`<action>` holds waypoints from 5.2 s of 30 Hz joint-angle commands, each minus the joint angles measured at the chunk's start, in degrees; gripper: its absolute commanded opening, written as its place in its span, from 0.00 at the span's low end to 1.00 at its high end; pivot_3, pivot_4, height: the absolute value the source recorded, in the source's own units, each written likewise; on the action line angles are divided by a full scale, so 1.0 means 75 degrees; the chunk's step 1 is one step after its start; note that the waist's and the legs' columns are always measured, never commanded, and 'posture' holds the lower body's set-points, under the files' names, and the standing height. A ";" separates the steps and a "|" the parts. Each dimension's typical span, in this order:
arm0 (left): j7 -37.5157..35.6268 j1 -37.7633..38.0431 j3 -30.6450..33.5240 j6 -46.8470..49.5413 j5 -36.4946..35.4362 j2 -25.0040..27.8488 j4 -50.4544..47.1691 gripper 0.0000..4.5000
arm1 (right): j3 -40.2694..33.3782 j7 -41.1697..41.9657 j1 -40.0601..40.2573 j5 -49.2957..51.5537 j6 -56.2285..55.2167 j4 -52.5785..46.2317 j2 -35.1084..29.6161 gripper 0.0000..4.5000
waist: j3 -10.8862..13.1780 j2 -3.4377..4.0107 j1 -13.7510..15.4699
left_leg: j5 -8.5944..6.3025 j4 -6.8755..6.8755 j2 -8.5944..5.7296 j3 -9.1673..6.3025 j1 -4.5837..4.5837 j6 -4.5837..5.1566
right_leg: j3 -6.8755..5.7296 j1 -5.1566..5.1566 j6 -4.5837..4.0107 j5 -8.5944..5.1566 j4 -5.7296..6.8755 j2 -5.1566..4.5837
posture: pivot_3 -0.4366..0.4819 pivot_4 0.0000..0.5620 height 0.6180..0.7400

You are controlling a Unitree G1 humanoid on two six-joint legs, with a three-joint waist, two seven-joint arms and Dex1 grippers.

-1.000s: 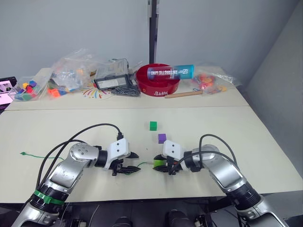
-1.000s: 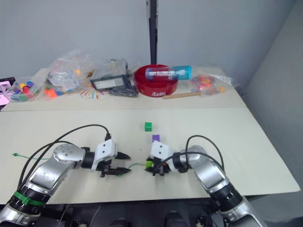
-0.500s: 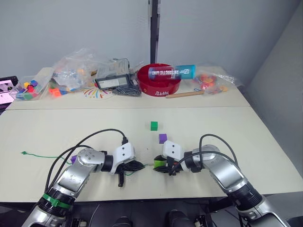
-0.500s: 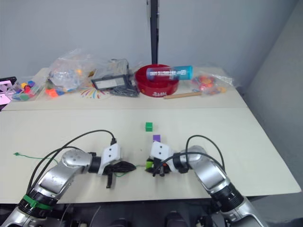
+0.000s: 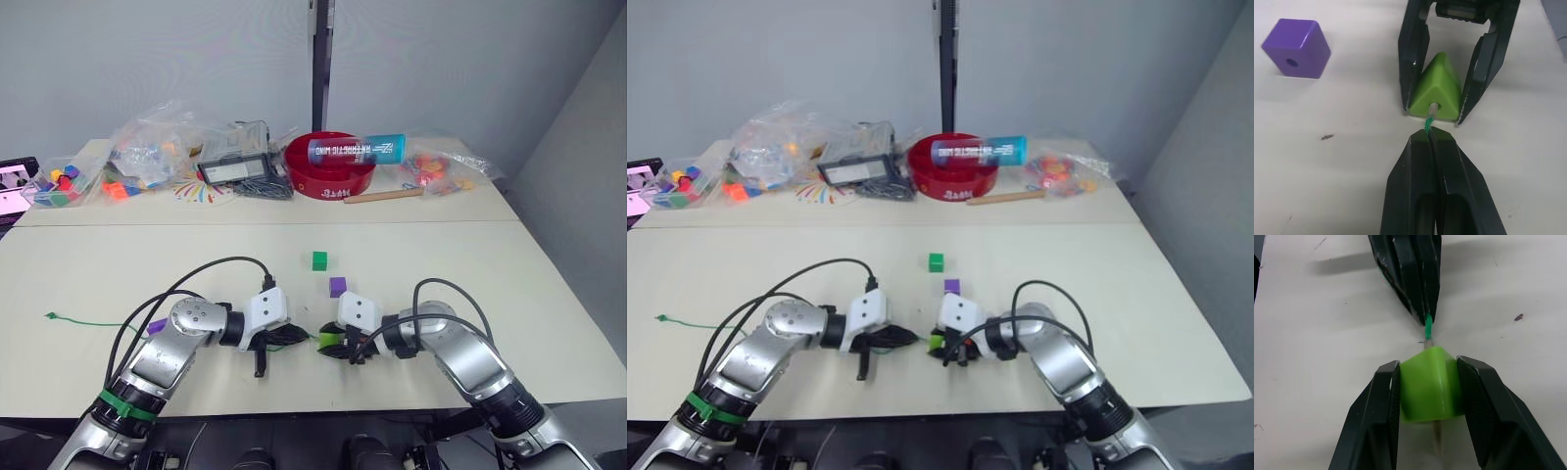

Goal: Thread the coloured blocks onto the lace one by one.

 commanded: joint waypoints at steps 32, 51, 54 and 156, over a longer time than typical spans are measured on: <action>-0.0199 -0.0221 0.0126 -0.0212 -0.0193 0.0008 -0.0035 0.69 | -0.0046 -0.0031 0.0085 0.0410 0.0604 -0.0438 0.0002 0.95 | -0.0001 0.0000 -0.0017 | 0.0000 0.0000 -0.0001 -0.0002 0.0000 0.0000 | 0.0000 0.0000 0.0000 0.0000 0.0002 0.0000 | 0.48 0.27 0.92; -0.0190 -0.0815 -0.0943 -0.0980 0.0713 -0.0921 0.1526 0.69 | -0.0787 0.0036 0.0589 0.0972 0.0194 -0.0618 -0.1157 0.99 | 0.0000 -0.0001 0.0029 | 0.0001 0.0003 -0.0012 -0.0005 -0.0010 0.0000 | 0.0001 0.0001 0.0006 0.0000 -0.0003 -0.0009 | 0.48 0.27 0.92; -0.0207 -0.0800 -0.0979 -0.1026 0.0773 -0.0911 0.1591 0.51 | -0.0716 -0.0006 0.0535 0.0941 0.0156 -0.0550 -0.1087 1.00 | 0.0000 -0.0001 0.0027 | 0.0001 0.0005 -0.0014 -0.0005 -0.0008 -0.0001 | 0.0002 0.0005 0.0006 0.0000 -0.0004 -0.0010 | 0.48 0.27 0.92; -0.0541 -0.0490 0.0173 -0.1838 0.0300 -0.0229 0.1591 0.01 | 0.0560 -0.0064 -0.0661 0.0027 0.0253 0.0195 0.0016 0.00 | -0.0006 0.0003 -0.0117 | -0.0001 -0.0006 0.0006 0.0002 -0.0009 0.0003 | 0.0000 -0.0019 -0.0013 -0.0011 0.0014 0.0008 | 0.48 0.27 0.92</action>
